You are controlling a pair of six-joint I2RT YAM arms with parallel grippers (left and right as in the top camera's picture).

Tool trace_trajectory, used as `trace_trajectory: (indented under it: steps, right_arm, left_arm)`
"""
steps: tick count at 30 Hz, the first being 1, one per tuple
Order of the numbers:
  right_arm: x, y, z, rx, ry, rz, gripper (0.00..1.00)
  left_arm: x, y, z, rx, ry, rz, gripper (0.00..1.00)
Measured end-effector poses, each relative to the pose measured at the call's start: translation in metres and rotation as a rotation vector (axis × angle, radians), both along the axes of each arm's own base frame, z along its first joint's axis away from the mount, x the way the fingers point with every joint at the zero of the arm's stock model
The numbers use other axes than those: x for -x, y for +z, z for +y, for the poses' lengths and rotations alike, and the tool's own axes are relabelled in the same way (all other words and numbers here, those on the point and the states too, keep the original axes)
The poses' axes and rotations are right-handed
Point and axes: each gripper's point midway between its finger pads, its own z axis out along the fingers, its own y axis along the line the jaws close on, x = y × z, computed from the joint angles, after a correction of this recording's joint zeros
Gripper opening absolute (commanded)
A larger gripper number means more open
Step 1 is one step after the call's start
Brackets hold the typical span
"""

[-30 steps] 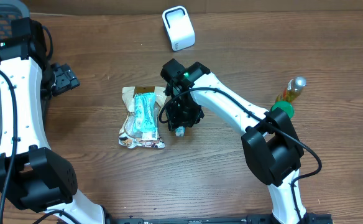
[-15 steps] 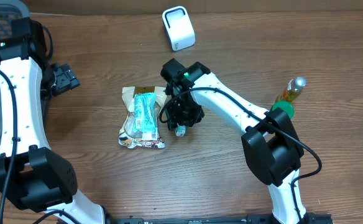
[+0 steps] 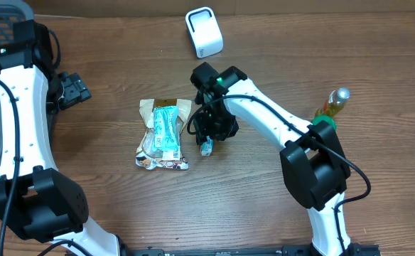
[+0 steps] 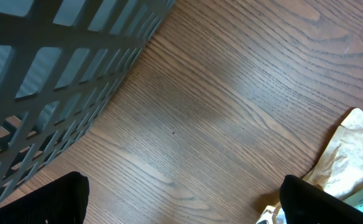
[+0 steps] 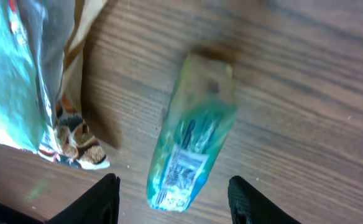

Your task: Scan the item barcode

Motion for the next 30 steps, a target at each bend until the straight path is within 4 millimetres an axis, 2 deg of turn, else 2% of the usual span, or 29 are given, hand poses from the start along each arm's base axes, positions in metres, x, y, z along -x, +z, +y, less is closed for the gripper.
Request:
trace_trajectory:
  steps: [7,14,15,19,30]
  right_arm:
    - [-0.006,0.000,0.007,-0.025,0.006,-0.033,0.59]
    - [0.000,-0.015,0.003,-0.013,0.006,-0.017,0.57]
    - [0.002,-0.017,0.002,-0.010,0.006,-0.013,0.53]
    - [0.000,-0.017,0.003,-0.014,0.006,-0.018,0.50]
    - [-0.001,-0.017,0.003,-0.016,0.006,-0.025,0.51]
  left_arm:
    - [0.000,0.000,0.000,0.000,0.000,0.000,1.00]
    - [0.000,0.000,0.000,0.000,0.000,0.000,0.99]
    - [0.000,0.000,0.000,0.000,0.000,0.000,1.00]
    - [0.000,0.000,0.000,0.000,0.000,0.000,0.99]
    - [0.000,0.000,0.000,0.000,0.000,0.000,1.00]
